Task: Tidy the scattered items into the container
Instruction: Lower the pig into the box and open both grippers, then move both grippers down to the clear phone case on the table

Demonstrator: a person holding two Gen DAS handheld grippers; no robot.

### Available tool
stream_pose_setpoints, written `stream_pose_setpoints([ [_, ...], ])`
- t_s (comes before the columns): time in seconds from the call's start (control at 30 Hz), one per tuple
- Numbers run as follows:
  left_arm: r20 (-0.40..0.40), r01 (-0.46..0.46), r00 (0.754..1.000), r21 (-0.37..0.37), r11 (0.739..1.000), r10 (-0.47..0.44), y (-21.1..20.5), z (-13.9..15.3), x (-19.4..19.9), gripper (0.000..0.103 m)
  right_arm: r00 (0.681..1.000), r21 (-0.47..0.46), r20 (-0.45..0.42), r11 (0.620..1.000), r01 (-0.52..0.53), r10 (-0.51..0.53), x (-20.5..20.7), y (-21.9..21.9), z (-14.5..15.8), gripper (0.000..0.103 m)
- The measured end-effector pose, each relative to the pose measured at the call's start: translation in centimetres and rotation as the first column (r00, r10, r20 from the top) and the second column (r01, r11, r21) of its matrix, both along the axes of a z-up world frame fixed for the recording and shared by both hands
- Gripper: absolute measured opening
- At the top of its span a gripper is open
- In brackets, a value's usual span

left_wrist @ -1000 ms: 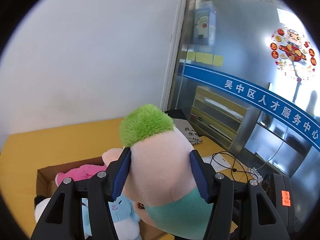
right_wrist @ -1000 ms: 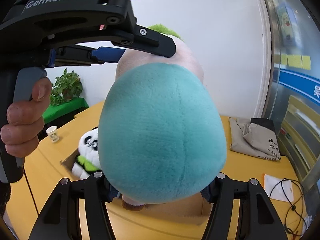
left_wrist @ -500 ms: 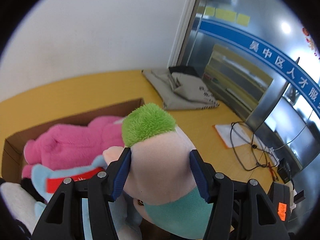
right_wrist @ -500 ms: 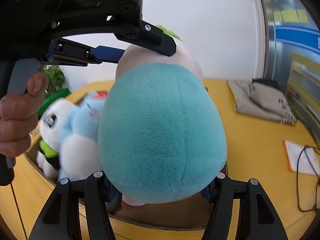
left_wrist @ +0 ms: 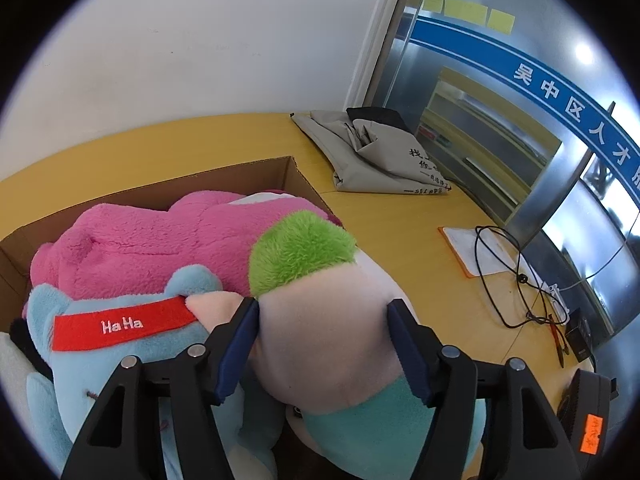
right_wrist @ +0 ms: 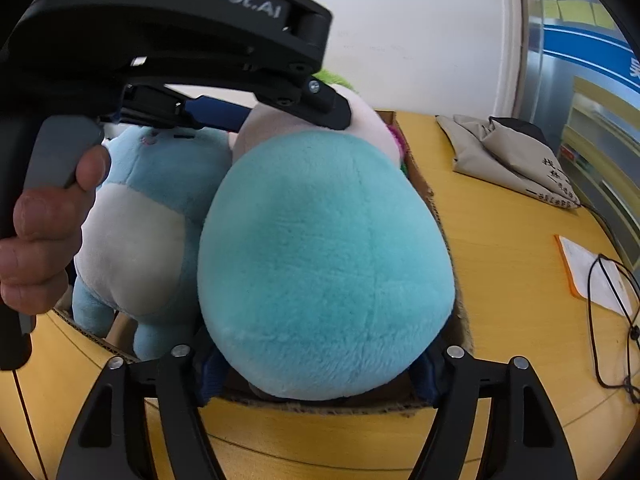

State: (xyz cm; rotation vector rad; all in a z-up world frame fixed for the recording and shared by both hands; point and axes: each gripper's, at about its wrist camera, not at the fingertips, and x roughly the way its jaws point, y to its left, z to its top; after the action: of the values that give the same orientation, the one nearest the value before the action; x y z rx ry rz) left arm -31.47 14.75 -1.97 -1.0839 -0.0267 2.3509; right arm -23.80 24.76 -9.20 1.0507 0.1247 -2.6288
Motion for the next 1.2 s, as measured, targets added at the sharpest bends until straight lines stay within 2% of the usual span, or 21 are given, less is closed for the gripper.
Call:
stream_pose_setpoints([
  [0.13, -0.024, -0.01, 1.0, 0.005, 1.0, 0.01, -0.8, 1.0, 1.1, 0.07, 0.999, -0.002, 0.042, 1.0, -0.006, 0.006, 0.4, -0.3, 0.4, 0.087],
  [0.23, -0.057, -0.028, 0.998, 0.019, 0.999, 0.029, -2.0, 2.7, 2.5, 0.07, 0.999, -0.004, 0.034, 1.0, 0.003, -0.003, 1.5, -0.4, 1.3, 0.102],
  [0.3, -0.087, -0.035, 0.995, 0.036, 0.999, 0.038, -3.0, 4.4, 3.9, 0.07, 1.0, -0.025, 0.03, 1.0, -0.003, 0.004, 2.3, -0.4, 2.2, 0.102],
  [0.4, -0.148, -0.051, 0.988, 0.023, 0.998, 0.054, -4.5, 7.3, 6.5, 0.07, 1.0, -0.034, -0.009, 0.999, 0.007, -0.008, 3.9, -0.2, 4.1, 0.102],
  [0.53, -0.22, -0.083, 0.972, 0.03, 0.996, 0.087, -6.8, 11.1, 11.7, 0.078, 0.996, -0.046, -0.073, 0.998, 0.038, -0.041, 7.2, 0.3, 7.5, 0.103],
  [0.67, -0.328, -0.096, 0.939, 0.045, 0.994, 0.105, -9.7, 13.5, 19.4, 0.08, 0.989, -0.019, -0.138, 0.999, 0.046, -0.048, 10.5, 0.5, 10.5, 0.103],
  [0.73, -0.331, -0.133, 0.933, 0.042, 0.99, 0.139, -11.1, 13.7, 22.5, 0.08, 0.986, -0.01, -0.161, 0.999, 0.042, -0.043, 12.3, 0.3, 11.5, 0.103],
  [0.83, -0.282, -0.159, 0.945, 0.039, 0.987, 0.163, -13.0, 13.0, 26.2, 0.08, 0.985, 0.017, -0.167, 0.999, 0.045, -0.042, 14.9, -0.2, 12.5, 0.103],
  [0.93, -0.289, -0.203, 0.937, 0.002, 0.979, 0.195, -14.3, 12.1, 29.3, 0.08, 0.98, 0.053, -0.194, 0.997, 0.054, -0.043, 17.3, -0.5, 13.4, 0.103],
  [1.0, -0.298, -0.237, 0.929, -0.016, 0.971, 0.221, -14.8, 11.8, 31.0, 0.08, 0.975, 0.061, -0.217, 0.997, 0.055, -0.041, 18.5, -0.6, 14.0, 0.103],
  [1.2, -0.282, -0.263, 0.925, 0.013, 0.965, 0.256, -16.6, 10.8, 34.0, 0.08, 0.97, 0.07, -0.243, 0.996, 0.047, -0.028, 21.4, -0.7, 14.9, 0.103],
])
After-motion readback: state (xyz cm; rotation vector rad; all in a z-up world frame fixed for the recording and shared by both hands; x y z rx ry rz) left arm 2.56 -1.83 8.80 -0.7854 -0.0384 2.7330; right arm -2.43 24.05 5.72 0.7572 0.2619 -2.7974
